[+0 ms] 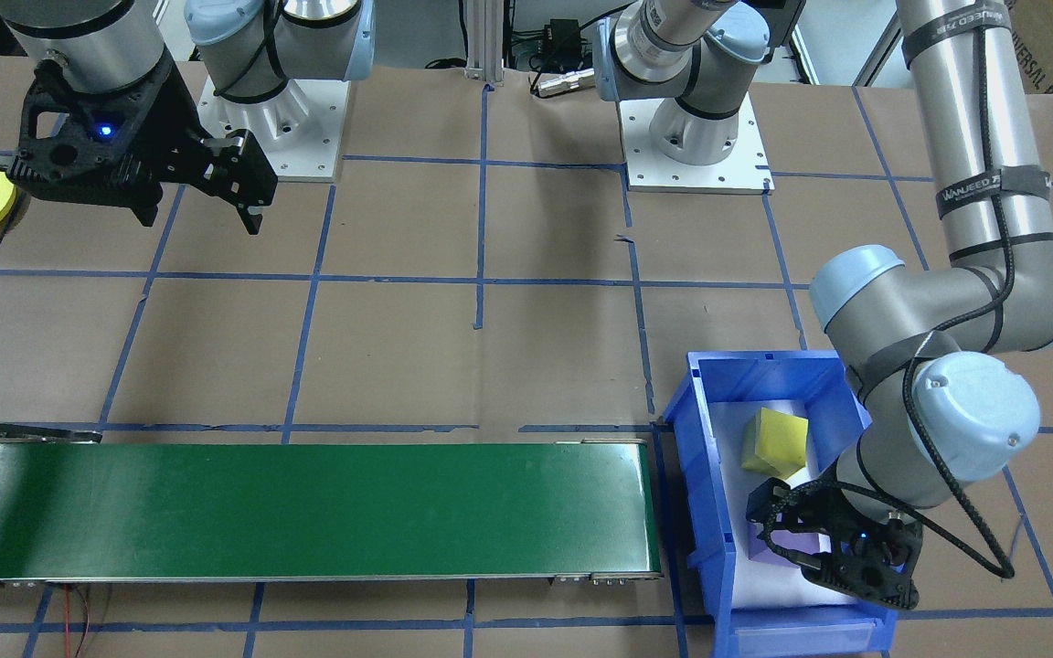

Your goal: Move block left to right into plate

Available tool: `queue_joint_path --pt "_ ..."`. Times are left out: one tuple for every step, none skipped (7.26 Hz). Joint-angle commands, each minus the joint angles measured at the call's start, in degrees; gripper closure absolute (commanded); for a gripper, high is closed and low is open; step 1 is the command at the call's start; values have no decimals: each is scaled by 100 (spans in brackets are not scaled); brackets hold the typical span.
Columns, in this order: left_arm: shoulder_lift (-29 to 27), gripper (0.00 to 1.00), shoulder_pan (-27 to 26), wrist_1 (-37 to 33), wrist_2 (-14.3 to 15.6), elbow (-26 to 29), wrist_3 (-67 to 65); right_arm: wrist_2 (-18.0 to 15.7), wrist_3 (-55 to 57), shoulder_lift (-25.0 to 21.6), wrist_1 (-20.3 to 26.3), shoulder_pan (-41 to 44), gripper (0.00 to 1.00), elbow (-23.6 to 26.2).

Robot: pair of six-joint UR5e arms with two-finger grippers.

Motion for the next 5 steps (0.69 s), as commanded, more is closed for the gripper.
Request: queue_joint_path --pt "-189 2 1 -44 63 -69 54 10 2 2 0 -7 0 0" --pt "-277 2 1 -44 72 -61 54 -34 -6 2 0 -16 0 0" --pt "-348 24 1 -27 90 -69 54 -17 -6 2 -9 -16 0 0" --pt "-340 51 1 -27 194 -43 54 -17 -6 2 -9 -16 0 0" --pt "-279 52 1 -53 213 -26 20 -8 -6 2 -9 -16 0 0"
